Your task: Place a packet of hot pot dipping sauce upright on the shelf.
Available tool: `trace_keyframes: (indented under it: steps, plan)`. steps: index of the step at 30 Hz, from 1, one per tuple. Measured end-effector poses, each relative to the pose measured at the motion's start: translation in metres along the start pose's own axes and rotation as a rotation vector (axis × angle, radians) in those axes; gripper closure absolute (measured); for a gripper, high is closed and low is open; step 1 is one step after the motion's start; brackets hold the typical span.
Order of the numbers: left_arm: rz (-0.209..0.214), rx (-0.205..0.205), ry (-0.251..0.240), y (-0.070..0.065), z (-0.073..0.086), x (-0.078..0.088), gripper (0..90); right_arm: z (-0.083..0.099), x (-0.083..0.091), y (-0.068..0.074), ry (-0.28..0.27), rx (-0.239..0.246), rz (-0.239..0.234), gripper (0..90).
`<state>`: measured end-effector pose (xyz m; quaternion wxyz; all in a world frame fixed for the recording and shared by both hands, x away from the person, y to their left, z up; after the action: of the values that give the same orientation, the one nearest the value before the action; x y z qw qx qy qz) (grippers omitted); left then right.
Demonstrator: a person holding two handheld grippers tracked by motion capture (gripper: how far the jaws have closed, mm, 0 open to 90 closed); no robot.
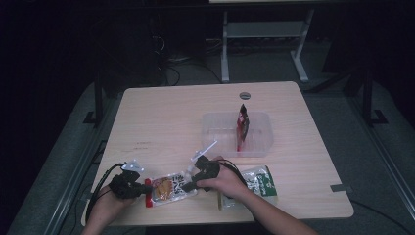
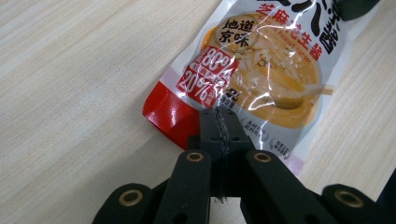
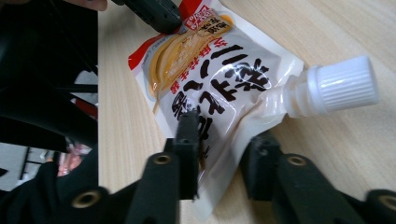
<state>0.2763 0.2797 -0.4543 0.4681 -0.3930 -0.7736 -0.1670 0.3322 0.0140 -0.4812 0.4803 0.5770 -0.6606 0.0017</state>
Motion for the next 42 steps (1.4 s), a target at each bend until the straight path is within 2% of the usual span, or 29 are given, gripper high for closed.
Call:
trace_keyframes:
  steps: [6, 10, 14, 20, 25, 27, 34, 37, 42]
  plan:
    - [0.002, -0.002, 0.005, 0.0, 0.0, 0.0, 89.8, -0.001, -0.003, -0.002, 0.003, -0.006, -0.025, 84.9]
    - [-0.01, -0.029, 0.013, -0.002, -0.001, 0.0, 89.8, -0.002, -0.002, -0.001, 0.001, 0.001, -0.031, 89.0]
    - [-0.006, -0.037, 0.018, -0.002, -0.002, 0.001, 89.8, -0.002, 0.0, 0.0, -0.003, -0.003, -0.071, 89.7]
    - [0.033, -0.025, -0.014, -0.001, -0.004, 0.0, 89.8, -0.005, 0.007, 0.007, -0.022, 0.023, -0.109, 90.0]
    - [0.052, -0.072, -0.023, -0.005, -0.011, -0.001, 89.8, -0.009, 0.017, 0.019, -0.039, 0.06, -0.122, 90.0]
    - [0.063, -0.073, -0.03, -0.008, -0.014, -0.001, 89.8, -0.011, 0.022, 0.021, -0.055, 0.078, -0.124, 90.0]
    - [0.11, -0.092, -0.092, -0.02, -0.025, -0.003, 89.8, -0.016, 0.044, 0.028, -0.116, 0.084, -0.141, 90.0]
    - [0.144, -0.098, -0.121, -0.027, -0.032, -0.006, 89.8, -0.018, 0.054, 0.031, -0.139, 0.088, -0.135, 90.0]
    - [0.169, -0.158, -0.136, -0.041, -0.045, -0.012, 89.7, -0.019, 0.068, 0.033, -0.171, 0.101, -0.136, 90.0]
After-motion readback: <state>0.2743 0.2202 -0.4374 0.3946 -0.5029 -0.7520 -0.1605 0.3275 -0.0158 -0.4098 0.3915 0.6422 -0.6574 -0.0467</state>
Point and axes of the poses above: each handheld gripper's, and its own axes: x roughly backward along the jaws, z roughly out of its underside, y roughly to its left, the point moved 1 cm from there along -x, roughly forward along the jaws, and after that the axes turned 6 degrees about -x, right-handed, at the moved point
